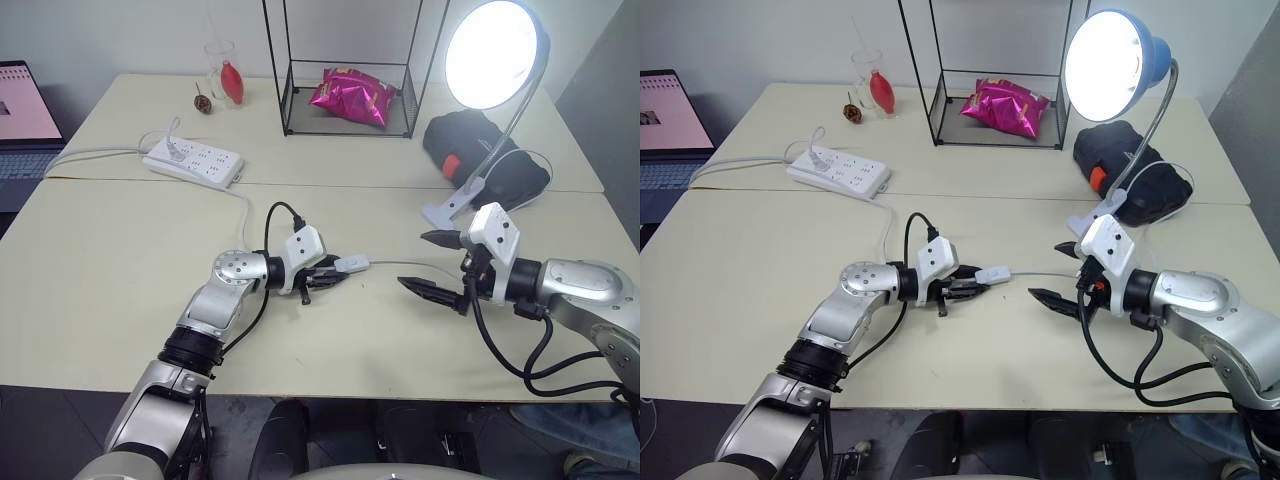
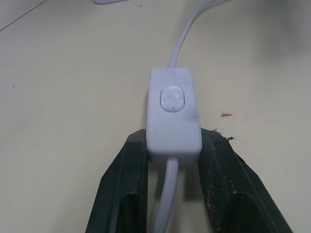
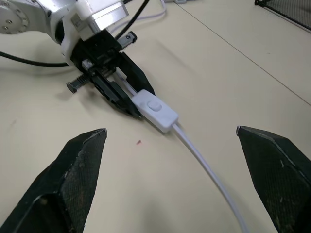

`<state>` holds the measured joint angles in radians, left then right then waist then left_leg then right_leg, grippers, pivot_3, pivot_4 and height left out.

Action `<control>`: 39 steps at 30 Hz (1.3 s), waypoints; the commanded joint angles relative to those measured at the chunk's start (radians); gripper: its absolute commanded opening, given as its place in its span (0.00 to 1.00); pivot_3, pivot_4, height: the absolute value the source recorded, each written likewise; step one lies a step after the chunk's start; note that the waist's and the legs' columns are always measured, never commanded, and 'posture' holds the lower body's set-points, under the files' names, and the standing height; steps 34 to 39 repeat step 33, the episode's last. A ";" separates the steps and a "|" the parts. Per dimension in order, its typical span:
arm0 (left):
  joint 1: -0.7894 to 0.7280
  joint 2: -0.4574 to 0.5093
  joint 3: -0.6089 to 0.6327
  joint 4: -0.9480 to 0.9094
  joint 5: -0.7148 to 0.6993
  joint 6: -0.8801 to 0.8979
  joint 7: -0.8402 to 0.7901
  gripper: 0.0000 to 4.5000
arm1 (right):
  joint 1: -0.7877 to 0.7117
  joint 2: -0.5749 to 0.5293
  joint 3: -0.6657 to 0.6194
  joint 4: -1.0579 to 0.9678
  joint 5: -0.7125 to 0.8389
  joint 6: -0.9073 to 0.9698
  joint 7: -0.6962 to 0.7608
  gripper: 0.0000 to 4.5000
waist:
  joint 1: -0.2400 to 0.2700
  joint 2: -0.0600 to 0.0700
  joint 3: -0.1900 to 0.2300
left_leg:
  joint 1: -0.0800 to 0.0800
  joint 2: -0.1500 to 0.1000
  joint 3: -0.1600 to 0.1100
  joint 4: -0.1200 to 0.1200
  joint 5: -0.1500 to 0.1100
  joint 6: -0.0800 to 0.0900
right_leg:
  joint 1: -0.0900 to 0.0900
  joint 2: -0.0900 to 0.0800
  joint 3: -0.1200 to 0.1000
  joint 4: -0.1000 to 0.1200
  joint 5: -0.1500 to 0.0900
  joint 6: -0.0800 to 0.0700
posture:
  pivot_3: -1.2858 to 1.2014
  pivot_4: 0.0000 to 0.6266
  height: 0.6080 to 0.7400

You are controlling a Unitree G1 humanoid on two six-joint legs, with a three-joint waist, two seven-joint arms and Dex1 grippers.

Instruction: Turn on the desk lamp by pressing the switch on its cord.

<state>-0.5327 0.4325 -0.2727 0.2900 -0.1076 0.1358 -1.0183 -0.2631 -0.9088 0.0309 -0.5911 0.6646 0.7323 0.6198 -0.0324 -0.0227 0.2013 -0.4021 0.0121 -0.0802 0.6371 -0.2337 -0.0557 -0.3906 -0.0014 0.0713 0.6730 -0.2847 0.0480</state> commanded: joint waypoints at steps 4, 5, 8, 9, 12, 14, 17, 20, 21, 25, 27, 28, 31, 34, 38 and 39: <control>0.005 0.023 0.021 -0.050 -0.019 -0.018 -0.054 0.65 | 0.000 -0.008 -0.016 0.001 -0.048 -0.056 0.097 1.00 | 0.000 0.000 0.000 | 0.000 0.000 0.000 0.000 0.000 0.000 | 0.000 0.000 0.000 0.001 0.000 0.000 | 0.52 0.24 1.00; 0.008 0.025 0.027 -0.057 -0.022 -0.016 -0.053 0.71 | 0.000 -0.007 -0.017 0.004 -0.052 -0.058 0.106 1.00 | 0.000 0.000 0.000 | 0.000 0.000 0.000 0.000 0.000 0.000 | 0.000 0.000 0.000 0.001 0.000 0.000 | 0.52 0.24 1.00; 0.022 0.039 0.057 -0.113 -0.047 0.013 -0.045 0.83 | -0.005 -0.004 -0.020 0.015 -0.062 -0.063 0.133 1.00 | 0.000 0.000 0.000 | 0.000 0.000 0.000 0.000 0.000 0.000 | 0.000 0.000 0.000 0.001 0.000 0.000 | 0.52 0.24 1.00; 0.030 0.047 0.075 -0.148 -0.064 0.034 -0.038 0.87 | -0.008 -0.004 -0.021 0.021 -0.061 -0.064 0.144 1.00 | -0.001 0.000 0.000 | 0.000 0.000 0.000 0.001 0.000 0.000 | 0.000 0.000 0.000 0.001 0.000 0.000 | 0.52 0.24 1.00; 0.057 0.073 0.129 -0.248 -0.093 0.086 -0.005 0.99 | -0.016 -0.005 -0.025 0.042 -0.065 -0.072 0.173 1.00 | -0.001 0.000 0.000 | 0.001 0.001 -0.001 0.000 0.000 0.000 | 0.000 0.000 0.000 0.001 0.000 0.000 | 0.52 0.24 1.00; 0.078 0.099 0.170 -0.318 -0.121 0.132 0.008 1.00 | -0.026 -0.011 -0.026 0.071 -0.080 -0.089 0.198 1.00 | 0.000 -0.001 0.000 | 0.001 0.001 -0.001 0.000 0.000 0.000 | 0.000 0.000 0.000 0.002 0.000 0.000 | 0.52 0.24 1.00; 0.111 0.143 0.249 -0.430 -0.183 0.239 0.039 1.00 | -0.045 -0.014 -0.040 0.124 -0.104 -0.133 0.234 1.00 | -0.001 0.000 0.000 | 0.001 0.001 0.000 0.000 0.000 0.000 | 0.001 0.000 0.000 0.002 0.000 0.000 | 0.52 0.24 1.00; 0.157 0.214 0.306 -0.526 -0.196 0.311 0.058 1.00 | -0.053 -0.023 -0.055 0.175 -0.129 -0.199 0.294 1.00 | -0.001 -0.001 0.001 | 0.002 0.001 -0.001 0.001 0.000 0.000 | 0.001 0.000 0.000 0.002 0.000 0.000 | 0.52 0.24 1.00; 0.175 0.236 0.322 -0.552 -0.195 0.323 0.064 1.00 | -0.053 -0.027 -0.060 0.189 -0.132 -0.218 0.315 1.00 | -0.002 -0.001 0.001 | 0.002 0.001 0.000 0.001 0.000 0.000 | 0.001 0.000 0.000 0.002 0.000 0.000 | 0.52 0.24 1.00; 0.275 0.317 0.423 -0.628 -0.201 0.353 0.098 1.00 | -0.067 -0.038 -0.083 0.266 -0.149 -0.289 0.390 1.00 | -0.001 -0.001 0.001 | 0.002 0.001 0.000 0.000 0.000 0.000 | 0.001 0.000 0.000 0.002 0.000 0.000 | 0.52 0.24 1.00; 0.297 0.324 0.461 -0.642 -0.235 0.379 0.104 1.00 | -0.079 -0.039 -0.083 0.294 -0.159 -0.307 0.408 1.00 | 0.000 -0.001 0.001 | 0.002 0.001 0.000 0.000 0.000 0.000 | 0.001 -0.001 0.000 0.002 0.000 0.000 | 0.52 0.24 1.00; 0.308 0.327 0.473 -0.648 -0.241 0.381 0.108 1.00 | -0.085 -0.038 -0.082 0.307 -0.164 -0.315 0.417 1.00 | 0.000 -0.001 0.001 | 0.002 0.001 0.000 0.000 0.000 0.000 | 0.001 -0.001 0.000 0.002 0.000 0.000 | 0.52 0.24 1.00; 0.342 0.334 0.484 -0.664 -0.248 0.373 0.107 1.00 | -0.105 -0.031 -0.076 0.337 -0.177 -0.332 0.438 1.00 | 0.000 -0.001 0.001 | 0.002 0.001 0.000 0.001 0.000 0.000 | 0.001 -0.001 -0.001 0.002 0.000 0.000 | 0.52 0.24 1.00; 0.352 0.332 0.486 -0.667 -0.259 0.367 0.106 1.00 | -0.114 -0.026 -0.072 0.349 -0.184 -0.339 0.447 1.00 | 0.001 -0.001 0.001 | 0.002 0.001 0.000 0.001 0.000 0.000 | 0.001 -0.001 0.000 0.002 0.000 0.000 | 0.52 0.24 1.00; 0.352 0.332 0.486 -0.667 -0.259 0.367 0.106 1.00 | -0.114 -0.026 -0.072 0.349 -0.184 -0.339 0.447 1.00 | 0.001 -0.001 0.001 | 0.002 0.001 0.000 0.001 0.000 0.000 | 0.001 -0.001 0.000 0.002 0.000 0.000 | 0.52 0.24 1.00; 0.352 0.332 0.486 -0.667 -0.259 0.367 0.106 1.00 | -0.114 -0.026 -0.072 0.349 -0.184 -0.339 0.447 1.00 | 0.001 -0.001 0.001 | 0.002 0.001 0.000 0.001 0.000 0.000 | 0.001 -0.001 0.000 0.002 0.000 0.000 | 0.52 0.24 1.00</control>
